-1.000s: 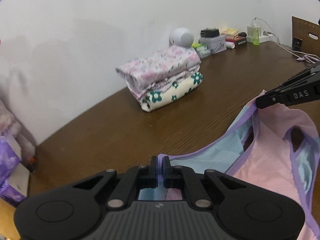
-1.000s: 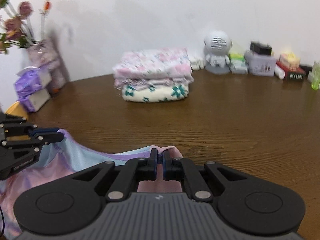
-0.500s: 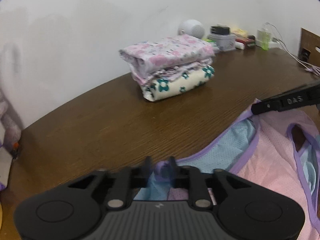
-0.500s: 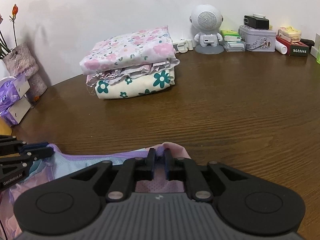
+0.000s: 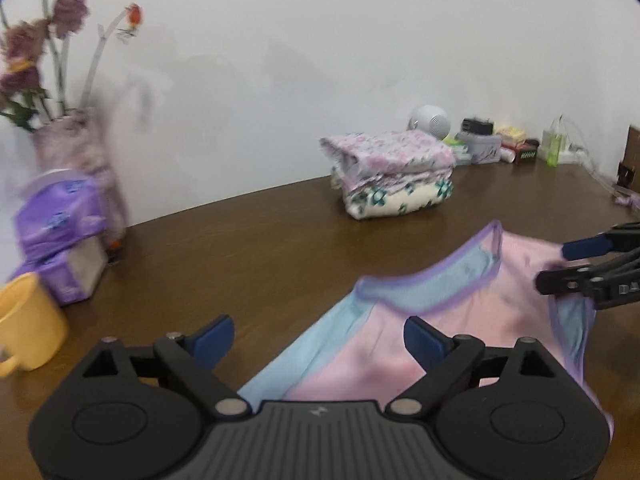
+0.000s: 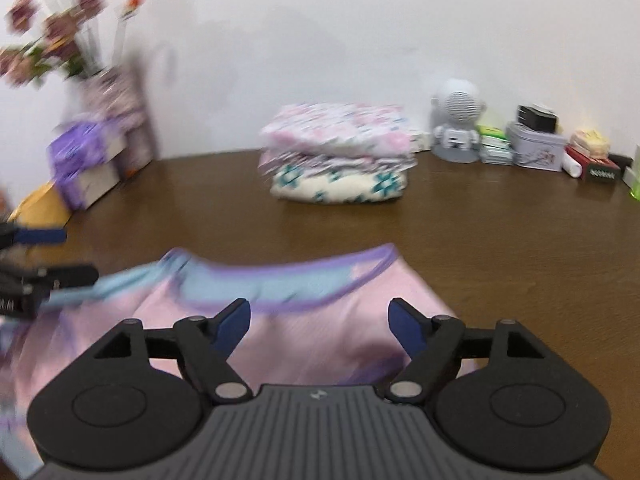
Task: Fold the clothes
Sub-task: 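Lift the garment with both grippers and lay it flat on the table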
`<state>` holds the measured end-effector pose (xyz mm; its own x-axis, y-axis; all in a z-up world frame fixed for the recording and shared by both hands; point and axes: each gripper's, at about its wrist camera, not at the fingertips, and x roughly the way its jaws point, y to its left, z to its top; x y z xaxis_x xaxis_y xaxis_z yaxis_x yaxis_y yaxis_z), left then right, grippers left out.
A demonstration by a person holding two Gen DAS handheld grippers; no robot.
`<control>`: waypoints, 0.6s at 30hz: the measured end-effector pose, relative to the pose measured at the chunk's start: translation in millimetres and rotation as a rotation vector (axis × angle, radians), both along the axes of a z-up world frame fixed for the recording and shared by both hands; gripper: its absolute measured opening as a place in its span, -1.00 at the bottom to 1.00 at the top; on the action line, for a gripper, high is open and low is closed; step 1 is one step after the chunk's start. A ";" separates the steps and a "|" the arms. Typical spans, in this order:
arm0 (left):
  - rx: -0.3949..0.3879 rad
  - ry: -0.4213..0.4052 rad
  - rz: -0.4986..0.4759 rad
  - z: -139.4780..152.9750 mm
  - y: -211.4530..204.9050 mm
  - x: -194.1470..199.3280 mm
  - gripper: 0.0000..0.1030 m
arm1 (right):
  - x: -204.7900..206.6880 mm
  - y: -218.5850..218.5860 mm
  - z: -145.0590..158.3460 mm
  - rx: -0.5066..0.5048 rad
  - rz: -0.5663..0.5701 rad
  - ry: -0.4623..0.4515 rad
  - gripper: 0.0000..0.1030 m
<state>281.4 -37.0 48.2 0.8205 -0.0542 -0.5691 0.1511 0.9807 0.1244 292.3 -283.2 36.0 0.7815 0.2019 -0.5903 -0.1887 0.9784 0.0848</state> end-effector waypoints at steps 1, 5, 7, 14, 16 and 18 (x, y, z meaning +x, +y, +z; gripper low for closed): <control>0.010 0.000 0.005 0.8 2.5 -10.1 0.78 | -10.0 2.7 -1.1 0.000 0.011 -0.001 0.50; 0.023 0.016 -0.001 1.9 15.4 -57.2 0.78 | -51.4 8.0 -7.5 0.008 0.041 0.000 0.50; 0.031 0.030 -0.011 0.2 20.5 -80.7 0.78 | -71.5 8.5 -11.3 0.018 0.046 0.003 0.50; -0.036 0.068 -0.044 -13.0 29.0 -152.7 0.79 | -132.0 15.5 -18.0 0.020 0.075 -0.001 0.50; -0.082 0.068 -0.062 -16.5 31.1 -166.6 0.79 | -144.5 21.2 -18.0 -0.005 0.089 -0.014 0.50; -0.091 0.063 -0.064 -20.3 32.4 -175.7 0.78 | -153.6 27.6 -20.4 -0.027 0.107 -0.021 0.50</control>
